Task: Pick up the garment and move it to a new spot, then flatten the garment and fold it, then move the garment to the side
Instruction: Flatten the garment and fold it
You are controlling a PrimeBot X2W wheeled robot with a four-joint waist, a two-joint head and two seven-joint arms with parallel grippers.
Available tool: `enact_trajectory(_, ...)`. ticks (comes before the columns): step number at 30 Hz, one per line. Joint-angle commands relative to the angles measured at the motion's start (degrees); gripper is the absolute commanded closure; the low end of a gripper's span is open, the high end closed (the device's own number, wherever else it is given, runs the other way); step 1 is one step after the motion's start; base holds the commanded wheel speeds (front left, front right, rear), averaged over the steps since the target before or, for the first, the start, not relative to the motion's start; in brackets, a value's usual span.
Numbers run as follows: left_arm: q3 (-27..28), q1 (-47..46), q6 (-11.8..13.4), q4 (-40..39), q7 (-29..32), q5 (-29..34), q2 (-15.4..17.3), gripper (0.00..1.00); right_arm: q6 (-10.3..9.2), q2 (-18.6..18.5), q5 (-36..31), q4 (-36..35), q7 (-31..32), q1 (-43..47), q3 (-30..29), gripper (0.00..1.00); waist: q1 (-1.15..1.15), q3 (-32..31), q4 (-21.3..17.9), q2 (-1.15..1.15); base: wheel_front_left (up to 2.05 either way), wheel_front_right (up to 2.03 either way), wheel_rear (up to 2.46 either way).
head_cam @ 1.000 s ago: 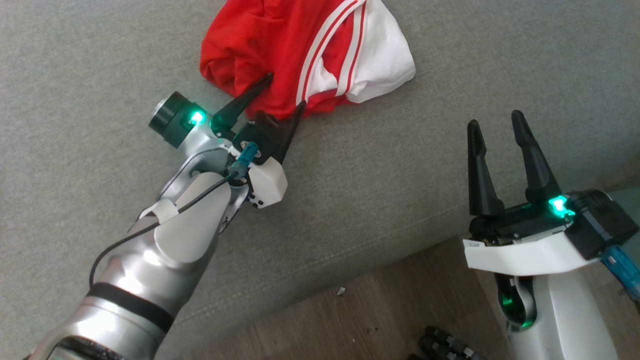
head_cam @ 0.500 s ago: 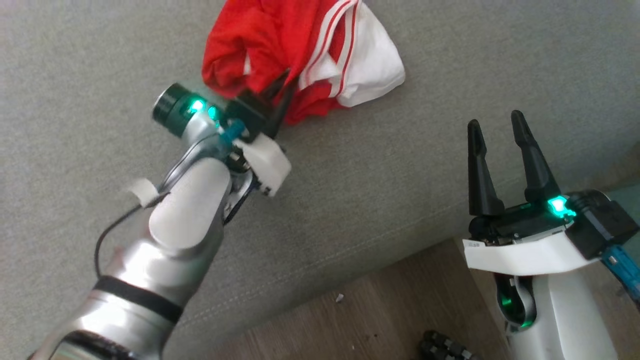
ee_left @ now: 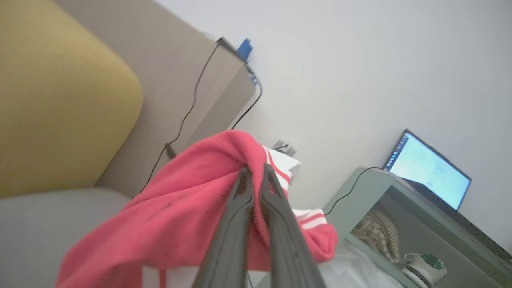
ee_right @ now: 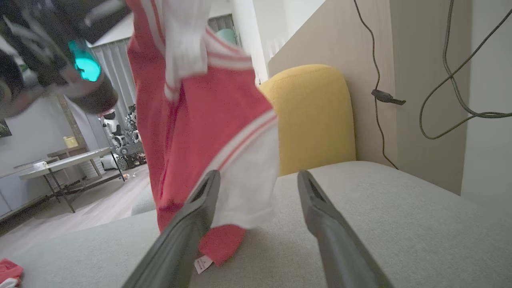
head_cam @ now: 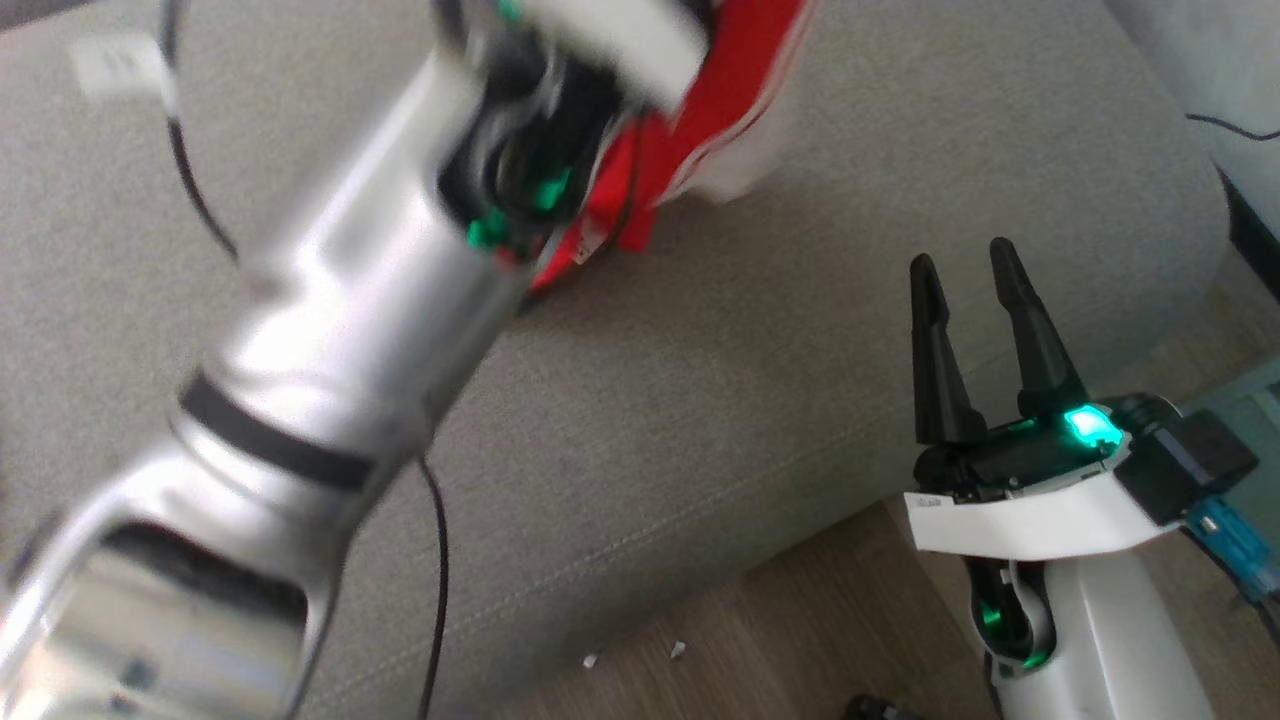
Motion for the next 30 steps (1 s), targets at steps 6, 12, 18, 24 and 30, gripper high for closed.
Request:
enact_trajectory(6,-3.6,-17.5,6.3,-2.6,-8.2,-12.0,0.6,1.0,0.36,0.0,1.7,-2.0,-0.3,0.0,1.5,0.0,0.0,-2.7,0.4,0.0,0.0,0.0,0.0)
enact_trajectory(12,0.1,-14.4,11.2,5.2,-13.4,-20.1,0.6,1.0,0.36,0.0,1.1,-1.7,-0.3,1.4,1.8,0.0,0.0,-5.3,3.7,0.0,0.0,0.0,0.0)
enact_trajectory(18,10.4,4.5,11.7,12.7,-13.7,-17.8,2.8,1.0,0.36,0.0,-0.8,-0.9,-0.3,3.3,1.5,0.0,0.0,-6.3,7.7,0.0,0.0,0.0,0.0)
enact_trajectory(24,24.6,22.3,8.9,15.2,-13.7,-11.2,5.8,1.0,0.36,0.0,-2.5,0.0,-0.3,4.5,1.1,0.0,0.0,-6.7,9.8,0.0,0.0,0.0,0.0)
enact_trajectory(30,33.2,32.8,4.6,12.6,-13.7,-2.1,5.0,0.58,0.36,0.0,-3.9,0.5,-0.3,4.4,0.8,0.0,0.0,-5.1,12.4,0.0,0.0,0.0,0.0)
